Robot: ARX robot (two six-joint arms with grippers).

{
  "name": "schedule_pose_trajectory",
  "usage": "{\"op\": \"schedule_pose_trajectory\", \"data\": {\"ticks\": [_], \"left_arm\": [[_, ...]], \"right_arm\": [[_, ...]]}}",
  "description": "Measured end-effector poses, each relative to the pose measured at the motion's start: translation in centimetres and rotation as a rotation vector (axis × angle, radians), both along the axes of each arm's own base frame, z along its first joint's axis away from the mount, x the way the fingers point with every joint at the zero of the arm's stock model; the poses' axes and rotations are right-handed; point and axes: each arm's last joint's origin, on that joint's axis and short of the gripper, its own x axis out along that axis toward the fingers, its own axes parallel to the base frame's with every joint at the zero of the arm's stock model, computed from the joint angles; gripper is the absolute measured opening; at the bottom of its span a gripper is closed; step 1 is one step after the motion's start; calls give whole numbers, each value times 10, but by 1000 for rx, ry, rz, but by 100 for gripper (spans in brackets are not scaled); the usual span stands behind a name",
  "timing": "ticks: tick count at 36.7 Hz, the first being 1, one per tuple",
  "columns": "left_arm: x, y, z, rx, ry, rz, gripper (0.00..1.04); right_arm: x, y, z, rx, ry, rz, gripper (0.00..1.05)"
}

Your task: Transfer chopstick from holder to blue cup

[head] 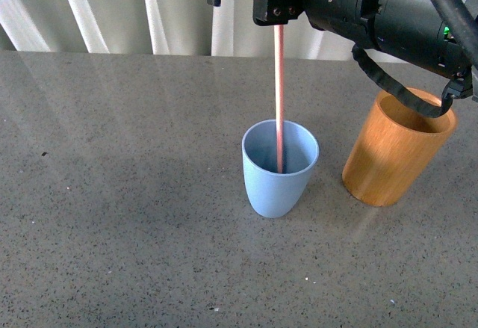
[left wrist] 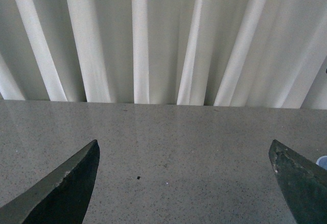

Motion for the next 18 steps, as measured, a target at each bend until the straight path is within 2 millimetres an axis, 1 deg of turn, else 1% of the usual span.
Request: {"op": "schedule_pose_trajectory", "data": {"ticks": [1,5,6,8,9,12,13,16,18], "left_arm": [[0,0,0,0,0,0,98],[0,0,0,0,0,0,98],[0,0,0,0,0,0,98],[0,0,0,0,0,0,98],[0,0,0,0,0,0,98],[0,0,0,0,0,0,98],[0,0,0,0,0,0,98],[0,0,0,0,0,0,98],[0,0,0,0,0,0,98]], "right_arm": [[0,0,1,6,6,1,33],[-2,-4,11,28,2,-4,54],[-4,-7,17,36,-7,-9,61],[-7,-12,27,47,-20,-18,70],[-10,-17,35,54,-33,-27,77],[-20,-33,52,58,-60,-71,93],[-25,-39,56,58,-66,-94,97],[-42,-63,66,30,-70,-198,94],[-58,-86,68,2,-54,-293,95]]}}
